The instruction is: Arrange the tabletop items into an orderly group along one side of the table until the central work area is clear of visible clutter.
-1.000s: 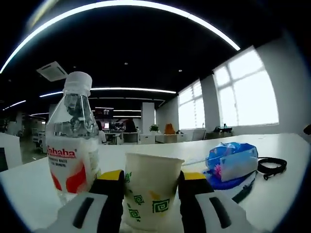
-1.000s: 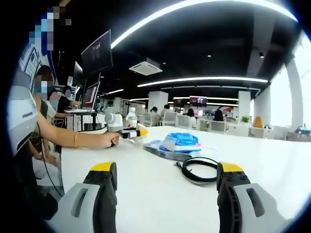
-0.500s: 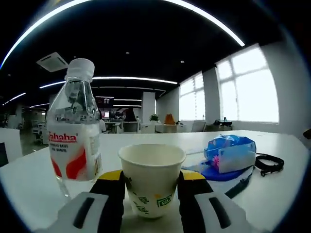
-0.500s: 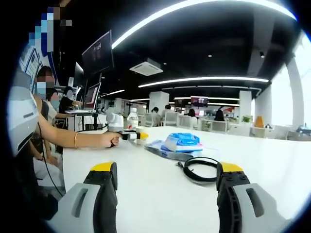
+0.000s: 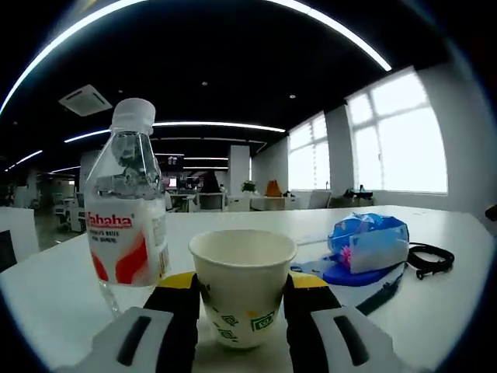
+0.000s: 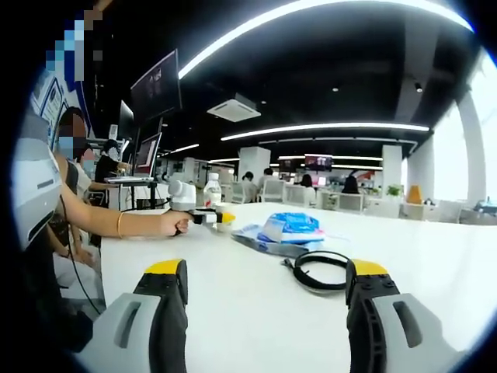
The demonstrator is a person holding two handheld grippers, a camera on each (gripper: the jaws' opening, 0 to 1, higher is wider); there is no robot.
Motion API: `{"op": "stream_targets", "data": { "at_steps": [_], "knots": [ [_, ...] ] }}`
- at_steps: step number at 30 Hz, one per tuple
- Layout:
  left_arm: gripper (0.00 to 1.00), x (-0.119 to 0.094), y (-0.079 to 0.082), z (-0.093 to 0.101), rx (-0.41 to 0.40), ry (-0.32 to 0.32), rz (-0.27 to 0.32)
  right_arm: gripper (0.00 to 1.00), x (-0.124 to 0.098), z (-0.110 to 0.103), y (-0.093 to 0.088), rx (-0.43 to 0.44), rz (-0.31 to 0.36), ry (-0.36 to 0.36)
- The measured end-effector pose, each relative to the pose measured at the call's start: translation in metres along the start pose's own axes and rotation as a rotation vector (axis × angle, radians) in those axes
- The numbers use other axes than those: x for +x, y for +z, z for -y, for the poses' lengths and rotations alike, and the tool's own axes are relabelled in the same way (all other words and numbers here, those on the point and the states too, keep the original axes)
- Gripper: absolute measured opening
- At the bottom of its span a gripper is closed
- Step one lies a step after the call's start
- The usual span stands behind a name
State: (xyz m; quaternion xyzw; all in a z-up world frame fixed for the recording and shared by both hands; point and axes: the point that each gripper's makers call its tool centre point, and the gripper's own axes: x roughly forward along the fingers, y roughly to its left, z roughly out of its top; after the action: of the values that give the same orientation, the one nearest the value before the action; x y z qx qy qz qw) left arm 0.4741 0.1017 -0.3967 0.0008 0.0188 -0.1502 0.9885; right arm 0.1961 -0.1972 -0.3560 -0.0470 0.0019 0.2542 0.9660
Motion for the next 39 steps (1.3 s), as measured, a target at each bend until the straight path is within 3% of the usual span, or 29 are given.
{"op": "stream_targets", "data": {
  "at_steps": [24, 39],
  "knots": [
    [0.42, -0.016, -0.001, 0.003, -0.023, -0.012, -0.027, 0.82, 0.002, -0.004, 0.006, 0.036, 0.003, 0.011],
    [0.43, -0.027, 0.007, 0.004, -0.007, -0.028, -0.011, 0.83, 0.003, -0.003, 0.007, 0.066, 0.012, 0.009]
  ]
}}
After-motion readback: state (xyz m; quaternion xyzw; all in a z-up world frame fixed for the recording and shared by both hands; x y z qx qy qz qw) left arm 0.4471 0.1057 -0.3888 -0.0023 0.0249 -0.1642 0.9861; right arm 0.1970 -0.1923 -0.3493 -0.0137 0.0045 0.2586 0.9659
